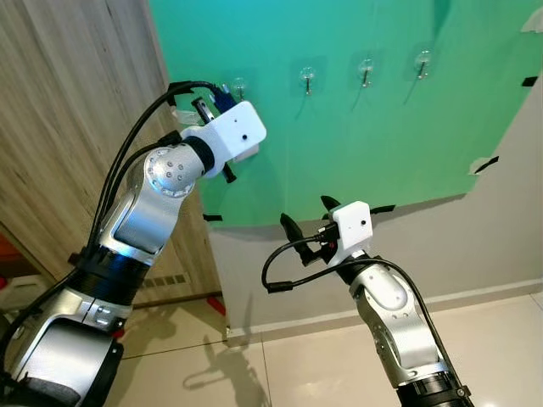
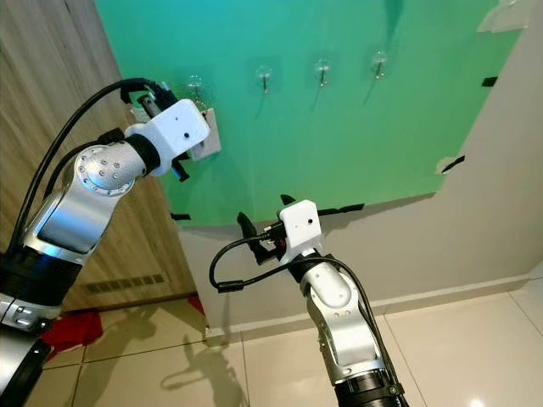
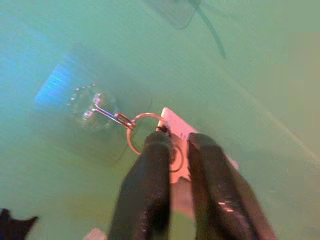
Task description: Hang keys on a hook
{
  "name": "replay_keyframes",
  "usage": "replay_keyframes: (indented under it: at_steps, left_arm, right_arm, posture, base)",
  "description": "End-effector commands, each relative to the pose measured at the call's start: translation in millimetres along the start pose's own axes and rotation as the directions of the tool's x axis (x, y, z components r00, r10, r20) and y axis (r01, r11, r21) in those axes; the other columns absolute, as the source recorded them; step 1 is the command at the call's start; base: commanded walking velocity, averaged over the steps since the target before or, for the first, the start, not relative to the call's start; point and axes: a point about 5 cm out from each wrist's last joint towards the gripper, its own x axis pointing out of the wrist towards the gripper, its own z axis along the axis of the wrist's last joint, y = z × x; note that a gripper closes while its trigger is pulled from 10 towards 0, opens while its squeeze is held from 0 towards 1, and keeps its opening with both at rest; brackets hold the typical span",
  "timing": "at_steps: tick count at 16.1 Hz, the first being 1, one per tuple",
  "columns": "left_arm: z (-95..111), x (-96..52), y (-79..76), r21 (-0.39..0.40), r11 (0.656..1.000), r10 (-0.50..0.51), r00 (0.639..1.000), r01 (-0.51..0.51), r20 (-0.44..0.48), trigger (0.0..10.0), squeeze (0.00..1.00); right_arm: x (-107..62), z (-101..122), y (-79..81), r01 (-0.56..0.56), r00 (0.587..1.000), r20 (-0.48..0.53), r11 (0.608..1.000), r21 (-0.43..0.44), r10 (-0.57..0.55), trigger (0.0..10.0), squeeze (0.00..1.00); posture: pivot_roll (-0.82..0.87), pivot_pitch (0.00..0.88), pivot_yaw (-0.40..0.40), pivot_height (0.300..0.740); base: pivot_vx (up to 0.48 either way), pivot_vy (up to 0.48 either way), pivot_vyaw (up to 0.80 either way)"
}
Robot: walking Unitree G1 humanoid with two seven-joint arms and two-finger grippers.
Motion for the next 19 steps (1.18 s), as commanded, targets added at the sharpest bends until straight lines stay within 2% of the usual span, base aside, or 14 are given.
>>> replay_keyframes:
  at_steps: [1,2,3,5,6,8,9,11,13,15,16,17,18,19]
  left_arm:
    - [-1.3,2.9,-12.3,-0.115,0.993,-0.033,0.999,0.033,0.006,10.0,1.0]
    - [5.9,4.4,-3.3,-0.218,0.975,0.051,0.998,-0.041,0.039,10.0,1.0]
    - [11.8,4.5,4.6,-0.274,0.957,0.115,0.991,-0.092,0.071,10.0,1.0]
    - [17.5,0.6,19.1,-0.448,0.878,0.241,0.965,-0.169,0.107,10.0,1.0]
    - [16.2,-1.4,20.2,-0.598,0.782,0.287,0.953,-0.176,0.095,10.0,1.0]
    - [9.9,-4.6,13.4,-0.729,0.665,0.298,0.953,-0.163,0.059,10.0,1.0]
    - [4.2,-8.4,7.2,-0.755,0.636,0.288,0.957,-0.16,0.04,10.0,1.0]
    - [-4.1,-19.0,-7.3,-0.776,0.617,0.242,0.97,-0.131,0.029,10.0,1.0]
    - [-26.6,-49.5,-39.6,-0.763,0.628,0.171,0.983,-0.156,-0.061,10.0,1.0]
    - [-49.6,-75.0,-58.2,-0.733,0.612,0.207,0.955,-0.297,-0.215,10.0,1.0]
    - [-62.4,-85.6,-59.8,-0.702,0.607,0.239,0.928,-0.373,-0.287,10.0,1.0]
    - [-77.1,-99.4,-59.8,-0.67,0.572,0.296,0.881,-0.473,-0.37,10.0,1.0]
    - [-86.7,-115.9,-67.9,-0.64,0.557,0.314,0.848,-0.528,-0.426,10.0,1.0]
    - [-89.3,-122.3,-74.0,-0.634,0.558,0.309,0.843,-0.535,-0.44,10.0,1.0]
  right_arm:
    - [-0.8,1.1,1.9,-0.01,1.0,0.004,1.0,-0.003,0.01,10.0,0.0]
    - [-0.7,0.9,2.0,-0.009,1.0,0.003,1.0,-0.003,0.009,10.0,0.0]
    - [-0.7,0.7,1.8,-0.008,1.0,0.002,1.0,-0.002,0.008,10.0,0.0]
    - [-1.0,0.5,1.9,-0.005,1.0,0.001,1.0,-0.001,0.005,10.0,0.0]
    - [-1.4,0.4,1.5,-0.003,1.0,0.001,1.0,-0.001,0.003,10.0,0.0]
    - [-2.3,0.4,1.3,0.0,1.0,0.0,1.0,-0.001,0.0,10.0,0.0]
    - [-2.9,0.1,0.6,0.003,1.0,-0.001,1.0,-0.001,-0.003,10.0,0.0]
    - [-5.5,-0.3,-2.8,0.024,1.0,-0.004,0.999,0.021,-0.023,10.0,0.0]
    - [-15.0,-5.8,-23.0,0.145,0.989,-0.042,0.977,0.157,-0.14,10.0,0.0]
    - [-22.9,-5.4,-35.6,0.192,0.981,-0.048,0.973,0.131,-0.187,10.0,0.0]
    - [-24.8,-4.9,-39.5,0.212,0.977,-0.047,0.971,0.114,-0.208,10.0,0.0]
    - [-26.8,-4.6,-45.1,0.24,0.97,-0.043,0.966,0.091,-0.237,10.0,0.0]
    - [-28.0,-5.2,-49.0,0.257,0.966,-0.051,0.964,0.067,-0.254,10.0,0.0]
    - [-28.2,-6.1,-50.0,0.259,0.965,-0.058,0.964,0.06,-0.255,10.0,0.0]
  posture:
    - [-0.1,0.0,0.052,0.74]
    - [-0.1,0.0,0.052,0.74]
    - [-0.1,0.0,0.052,0.74]
    - [-0.11,0.0,0.056,0.74]
    - [-0.11,0.0,0.058,0.74]
    - [-0.11,0.0,0.061,0.74]
    - [-0.11,0.0,0.062,0.74]
    - [-0.11,0.0,0.063,0.74]
    - [-0.09,0.0,0.055,0.74]
    - [-0.08,0.0,0.034,0.74]
    - [-0.07,0.0,0.022,0.74]
    - [-0.06,0.0,0.01,0.74]
    - [-0.06,0.0,0.003,0.74]
    - [-0.05,0.0,0.0,0.74]
  base:
    - [0.0,0.0,0.0]
    - [0.0,0.0,0.0]
    - [0.0,0.0,0.0]
    - [0.0,0.0,0.0]
    - [0.0,0.0,0.0]
    - [0.0,0.0,0.0]
    - [0.0,0.0,0.0]
    - [0.0,0.0,0.0]
    - [0.0,0.0,0.0]
    - [0.0,0.0,0.0]
    - [0.0,0.0,0.0]
    - [0.0,0.0,0.0]
    - [0.0,0.0,0.0]
    - [0.0,0.0,0.0]
